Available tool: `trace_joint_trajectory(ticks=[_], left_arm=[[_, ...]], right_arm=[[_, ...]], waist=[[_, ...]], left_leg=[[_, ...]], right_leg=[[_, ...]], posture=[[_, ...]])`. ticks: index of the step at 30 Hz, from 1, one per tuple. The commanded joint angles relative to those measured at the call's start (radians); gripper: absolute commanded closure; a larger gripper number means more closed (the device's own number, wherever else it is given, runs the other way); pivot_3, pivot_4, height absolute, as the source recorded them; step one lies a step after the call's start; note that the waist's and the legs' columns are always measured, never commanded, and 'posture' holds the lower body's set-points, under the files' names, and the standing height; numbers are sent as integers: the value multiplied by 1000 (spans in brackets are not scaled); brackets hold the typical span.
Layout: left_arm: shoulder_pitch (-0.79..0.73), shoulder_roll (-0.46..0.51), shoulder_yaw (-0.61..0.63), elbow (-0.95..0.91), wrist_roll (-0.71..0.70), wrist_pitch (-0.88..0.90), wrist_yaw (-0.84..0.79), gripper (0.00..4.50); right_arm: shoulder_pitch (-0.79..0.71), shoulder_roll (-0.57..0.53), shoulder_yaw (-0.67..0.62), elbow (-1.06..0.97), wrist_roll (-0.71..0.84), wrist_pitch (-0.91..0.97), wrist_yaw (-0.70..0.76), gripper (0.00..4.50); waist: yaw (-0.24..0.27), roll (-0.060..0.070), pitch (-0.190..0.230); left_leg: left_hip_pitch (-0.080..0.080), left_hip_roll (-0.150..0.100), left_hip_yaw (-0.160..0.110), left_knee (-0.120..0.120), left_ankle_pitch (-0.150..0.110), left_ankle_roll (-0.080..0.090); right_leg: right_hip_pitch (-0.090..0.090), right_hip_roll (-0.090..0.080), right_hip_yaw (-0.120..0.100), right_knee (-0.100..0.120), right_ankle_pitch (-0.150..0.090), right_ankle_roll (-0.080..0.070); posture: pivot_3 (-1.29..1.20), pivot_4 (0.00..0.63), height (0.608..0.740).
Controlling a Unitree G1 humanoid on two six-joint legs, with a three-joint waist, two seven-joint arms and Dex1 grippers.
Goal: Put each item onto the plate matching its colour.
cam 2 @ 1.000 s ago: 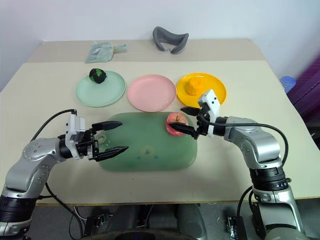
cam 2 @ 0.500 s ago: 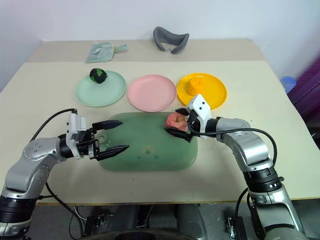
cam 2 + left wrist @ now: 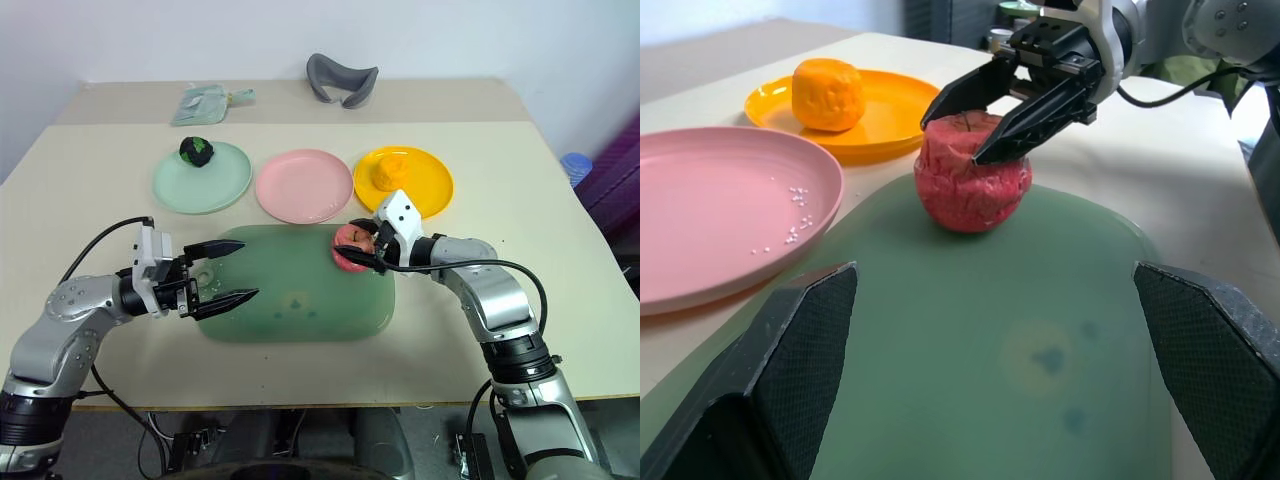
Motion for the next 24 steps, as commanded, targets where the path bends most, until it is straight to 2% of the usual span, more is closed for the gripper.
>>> trace_joint_trajectory(ticks=[1,6,12,16,20,22,24], left_arm=[[7,0,20,-38,-10,-10,16,0],[18,-5,25,-47,-12,-13,34,0],[46,-14,42,-73,-2,-22,78,0],[70,-23,54,-97,6,-21,126,0],[97,-26,62,-119,12,-21,162,0],[111,-28,64,-127,14,-27,172,0],[124,-31,65,-134,24,-30,191,0]], right_arm=[[-103,54,-25,36,6,-38,-29,2093],[-302,172,-20,265,-47,-133,-86,2093],[-513,307,-19,732,-125,-385,-94,2093],[-617,358,-7,1019,-192,-522,-80,2093],[-676,389,-18,1174,-227,-589,-57,2093],[-693,395,-26,1213,-237,-611,-49,1145],[-705,396,-37,1227,-253,-650,-100,361]], waist=[[-4,0,0],[-10,0,0],[-9,0,0],[-11,1,0],[-16,1,0],[-18,1,0],[-18,1,0]], left_leg=[[0,0,0,0,0,0],[0,0,0,0,0,-1],[0,0,0,0,0,-1],[0,0,1,0,0,-1],[0,0,1,-1,0,-1],[0,0,1,0,1,-1],[0,0,1,-1,0,-1]], right_leg=[[0,0,0,0,0,0],[-1,1,0,1,0,0],[-1,0,0,1,0,0],[-1,0,0,1,0,0],[-1,0,0,1,0,0],[-1,0,0,1,0,0],[-1,0,0,2,0,0]], posture=[[0,150,740],[0,150,740],[0,150,740],[0,150,740],[0,150,740],[0,150,740],[0,150,740]])
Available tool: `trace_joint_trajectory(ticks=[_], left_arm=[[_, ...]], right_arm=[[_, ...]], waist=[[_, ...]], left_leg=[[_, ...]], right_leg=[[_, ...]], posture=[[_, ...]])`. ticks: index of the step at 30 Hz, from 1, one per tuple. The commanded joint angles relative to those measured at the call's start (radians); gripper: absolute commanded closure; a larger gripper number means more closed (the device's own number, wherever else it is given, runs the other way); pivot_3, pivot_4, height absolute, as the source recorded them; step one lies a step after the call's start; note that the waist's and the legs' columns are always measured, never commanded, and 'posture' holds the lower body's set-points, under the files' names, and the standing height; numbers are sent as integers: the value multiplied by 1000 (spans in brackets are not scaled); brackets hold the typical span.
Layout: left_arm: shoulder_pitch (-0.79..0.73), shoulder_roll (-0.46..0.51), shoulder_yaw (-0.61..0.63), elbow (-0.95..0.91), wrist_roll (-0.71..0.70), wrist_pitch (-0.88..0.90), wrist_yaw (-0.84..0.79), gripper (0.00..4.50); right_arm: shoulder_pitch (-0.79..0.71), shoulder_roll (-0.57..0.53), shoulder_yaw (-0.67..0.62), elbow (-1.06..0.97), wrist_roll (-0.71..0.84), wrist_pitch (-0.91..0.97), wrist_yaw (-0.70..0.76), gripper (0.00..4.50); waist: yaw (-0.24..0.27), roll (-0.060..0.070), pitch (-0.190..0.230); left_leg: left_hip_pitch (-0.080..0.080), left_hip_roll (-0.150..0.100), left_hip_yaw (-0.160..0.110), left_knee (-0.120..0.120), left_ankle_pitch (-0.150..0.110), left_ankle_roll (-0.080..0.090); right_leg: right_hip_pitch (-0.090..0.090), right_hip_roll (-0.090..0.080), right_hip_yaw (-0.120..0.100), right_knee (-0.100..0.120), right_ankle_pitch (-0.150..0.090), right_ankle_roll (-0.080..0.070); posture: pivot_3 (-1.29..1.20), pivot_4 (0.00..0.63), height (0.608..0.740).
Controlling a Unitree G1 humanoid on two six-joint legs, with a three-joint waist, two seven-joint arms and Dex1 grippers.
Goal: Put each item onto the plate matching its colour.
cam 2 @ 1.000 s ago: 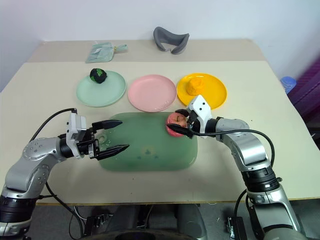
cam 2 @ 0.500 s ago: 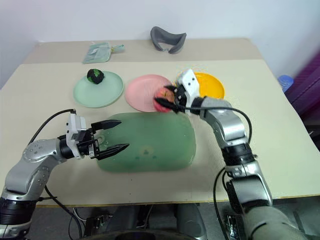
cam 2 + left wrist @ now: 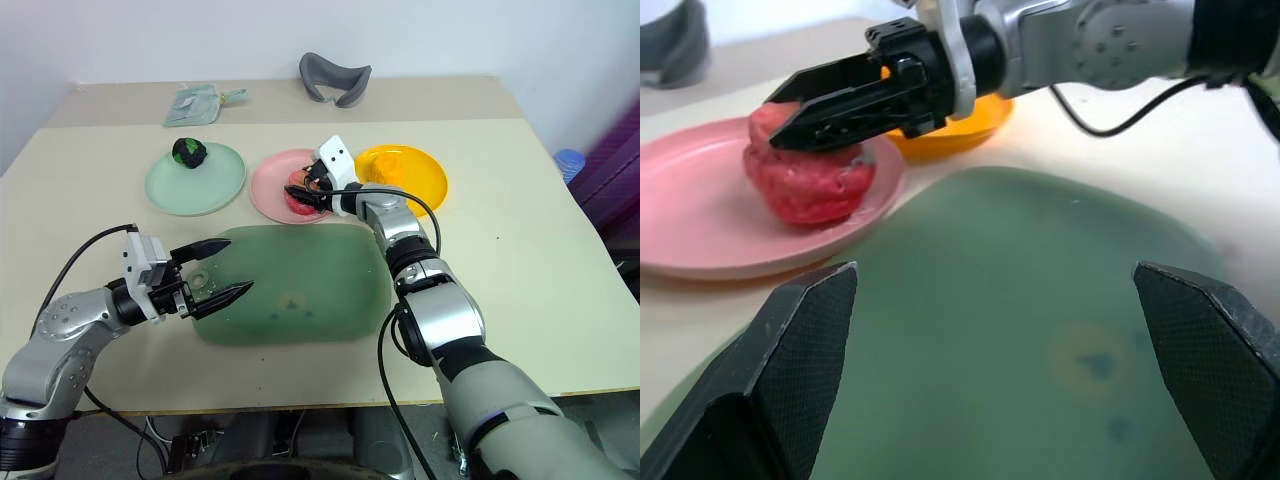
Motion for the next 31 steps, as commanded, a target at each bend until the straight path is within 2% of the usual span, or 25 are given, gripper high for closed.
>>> trace_joint_trajectory(ticks=[1,5,8,13,16,21,27,31], left_arm=[[13,-5,20,-39,21,-26,30,0],[7,-17,3,-31,67,-47,67,0],[-1,-28,-4,-23,77,-40,85,0],[-25,-58,-27,3,128,-51,135,0],[-28,-82,-19,34,132,-80,142,0],[0,-71,-7,64,155,-120,130,0],[24,-51,19,53,121,-108,106,0],[31,-24,12,47,123,-79,89,0]], right_arm=[[-38,3,-35,3,-15,-61,-53,40],[-10,-25,-68,-113,14,-60,-23,40],[69,-61,-101,-341,71,24,8,40],[396,-208,-108,-908,159,211,80,40],[588,-330,-148,-1136,256,374,132,40],[840,-440,-249,-1300,299,452,93,40],[1046,-462,-327,-1418,313,483,36,40],[1108,-460,-338,-1410,309,452,35,40]], waist=[[2,0,0],[3,0,0],[8,1,0],[25,0,0],[36,0,0],[32,0,0],[41,0,0],[40,0,0]], left_leg=[[0,0,0,0,0,0],[0,0,0,0,0,0],[0,0,0,0,0,0],[-1,0,-2,0,0,1],[0,-1,-2,0,-1,1],[1,0,-1,0,-1,2],[1,0,-1,0,-2,4],[1,0,-1,0,-3,4]], right_leg=[[0,0,0,0,0,0],[0,0,0,0,0,0],[0,0,0,0,0,0],[2,-1,0,0,0,0],[2,-1,0,-1,0,0],[2,-1,0,-2,0,0],[2,-1,0,-2,0,0],[3,-1,0,-2,0,0]], posture=[[0,150,740],[0,150,740],[0,150,740],[0,150,740],[0,150,740],[0,150,740],[0,150,740],[0,150,740]])
